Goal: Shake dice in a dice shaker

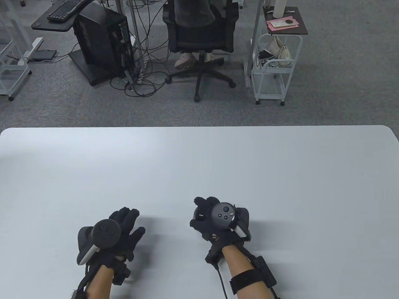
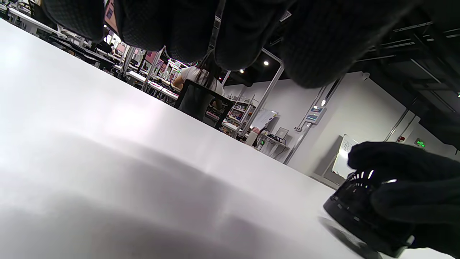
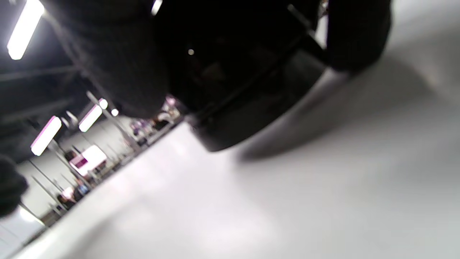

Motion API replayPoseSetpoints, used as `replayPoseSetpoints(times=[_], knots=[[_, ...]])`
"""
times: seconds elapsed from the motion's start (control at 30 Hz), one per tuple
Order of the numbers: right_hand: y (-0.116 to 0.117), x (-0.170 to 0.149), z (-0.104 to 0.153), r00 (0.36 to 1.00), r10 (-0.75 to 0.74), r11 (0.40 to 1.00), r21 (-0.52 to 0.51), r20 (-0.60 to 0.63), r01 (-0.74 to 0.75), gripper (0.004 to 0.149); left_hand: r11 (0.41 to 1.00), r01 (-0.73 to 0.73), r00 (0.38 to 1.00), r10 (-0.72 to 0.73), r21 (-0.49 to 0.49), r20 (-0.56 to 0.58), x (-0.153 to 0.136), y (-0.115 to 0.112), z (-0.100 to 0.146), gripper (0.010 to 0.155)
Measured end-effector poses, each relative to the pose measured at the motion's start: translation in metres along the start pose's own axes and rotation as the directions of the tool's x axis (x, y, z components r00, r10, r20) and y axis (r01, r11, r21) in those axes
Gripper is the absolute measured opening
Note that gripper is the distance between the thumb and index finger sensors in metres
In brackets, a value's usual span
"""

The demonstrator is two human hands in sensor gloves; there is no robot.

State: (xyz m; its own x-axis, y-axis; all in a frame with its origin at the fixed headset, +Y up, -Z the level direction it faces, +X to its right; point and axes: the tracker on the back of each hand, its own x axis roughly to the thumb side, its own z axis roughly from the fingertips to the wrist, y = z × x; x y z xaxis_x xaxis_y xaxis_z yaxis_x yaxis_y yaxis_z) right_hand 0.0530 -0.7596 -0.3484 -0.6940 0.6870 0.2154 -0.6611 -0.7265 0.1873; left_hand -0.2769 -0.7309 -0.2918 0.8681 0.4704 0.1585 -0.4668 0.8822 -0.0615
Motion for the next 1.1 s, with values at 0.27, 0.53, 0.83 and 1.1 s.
replayPoseSetpoints(times=[0.27,0.53,0.83,1.1], knots=[[-0.007,-0.002,0.002,0.994,-0.111,0.993,-0.031,-0.005,0.111,0.059,1.0,0.001,1.0,-0.001,0.007,-0.002,-0.001,0.001,0.0,0.066],[-0.084,0.071,0.037,0.877,-0.162,0.906,-0.284,0.452,0.314,0.068,1.0,0.01,0.999,-0.01,0.02,0.034,0.007,0.002,-0.001,0.066],[-0.015,0.007,0.013,0.986,-0.138,0.987,-0.075,0.091,0.145,0.076,1.0,0.013,0.998,-0.012,-0.009,0.054,0.01,-0.002,-0.001,0.066],[-0.015,0.005,0.013,0.99,-0.119,0.989,-0.074,0.077,0.125,0.074,1.0,0.008,0.998,-0.008,-0.01,0.054,0.01,-0.002,-0.001,0.066]])
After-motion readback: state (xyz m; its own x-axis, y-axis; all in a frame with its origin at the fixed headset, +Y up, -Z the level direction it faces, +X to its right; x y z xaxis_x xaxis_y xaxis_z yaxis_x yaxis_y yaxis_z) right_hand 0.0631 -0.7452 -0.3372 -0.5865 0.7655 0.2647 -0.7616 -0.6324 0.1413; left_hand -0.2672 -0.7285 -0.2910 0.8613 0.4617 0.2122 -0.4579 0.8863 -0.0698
